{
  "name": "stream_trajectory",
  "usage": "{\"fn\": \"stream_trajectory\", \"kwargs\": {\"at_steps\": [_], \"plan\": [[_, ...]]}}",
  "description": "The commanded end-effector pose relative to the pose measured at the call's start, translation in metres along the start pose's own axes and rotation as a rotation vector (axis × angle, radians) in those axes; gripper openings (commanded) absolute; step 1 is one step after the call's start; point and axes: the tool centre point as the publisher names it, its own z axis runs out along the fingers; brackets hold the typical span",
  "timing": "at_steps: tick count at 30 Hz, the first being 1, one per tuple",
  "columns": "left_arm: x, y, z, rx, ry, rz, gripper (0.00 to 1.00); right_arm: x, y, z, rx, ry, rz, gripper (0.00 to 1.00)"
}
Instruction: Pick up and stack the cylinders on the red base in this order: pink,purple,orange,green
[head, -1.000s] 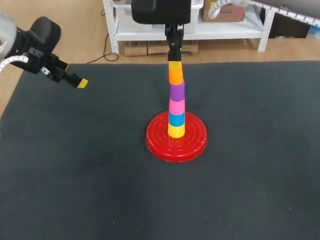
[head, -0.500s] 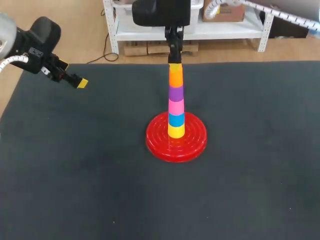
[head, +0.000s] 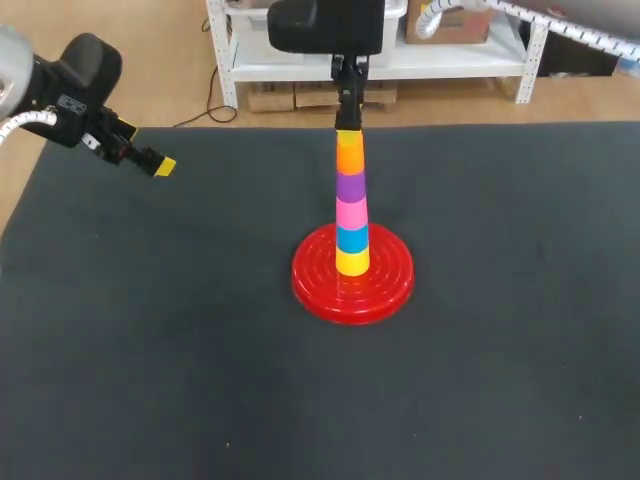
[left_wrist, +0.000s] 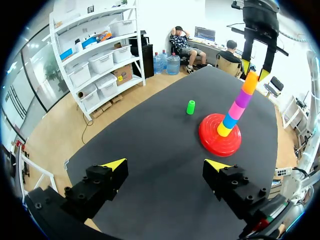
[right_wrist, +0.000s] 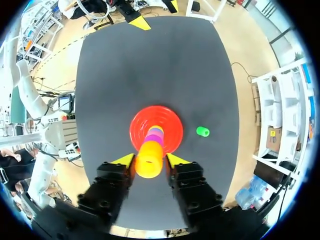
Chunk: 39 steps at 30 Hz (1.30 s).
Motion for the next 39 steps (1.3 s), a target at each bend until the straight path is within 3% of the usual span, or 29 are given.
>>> {"fn": "stream_trajectory", "kwargs": {"at_steps": [1,6,10,13,19,24,28,39], "plan": [[0.0,0.0,0.0,-0.001,0.002,0.0,1.0,0.01,0.007,-0.014,0.035,-0.058,0.005,1.0],[0.0,0.0,0.0,-0.001,0.002,0.0,1.0,0.01,0.002,-0.042,0.11,-0.062,0.014,1.0],[0.0,0.0,0.0,-0.001,0.002,0.0,1.0,0.016,-0.019,-0.04,0.121,-0.069,0.084,1.0],[0.0,0.0,0.0,-0.001,0.002,0.0,1.0,0.025,-0.043,-0.025,0.098,-0.082,0.156,1.0],[0.0,0.0,0.0,-0.001,0.002,0.0,1.0,0.047,-0.088,0.019,0.014,-0.192,0.323,1.0],[0.0,0.0,0.0,-0.001,0.002,0.0,1.0,0.058,-0.11,0.063,-0.055,-0.163,0.41,1.0],[0.0,0.0,0.0,-0.001,0.002,0.0,1.0,0.048,-0.118,0.092,-0.1,-0.083,0.405,1.0],[0.0,0.0,0.0,-0.001,0.002,0.0,1.0,0.011,-0.144,0.131,-0.071,0.048,0.347,1.0]]}}
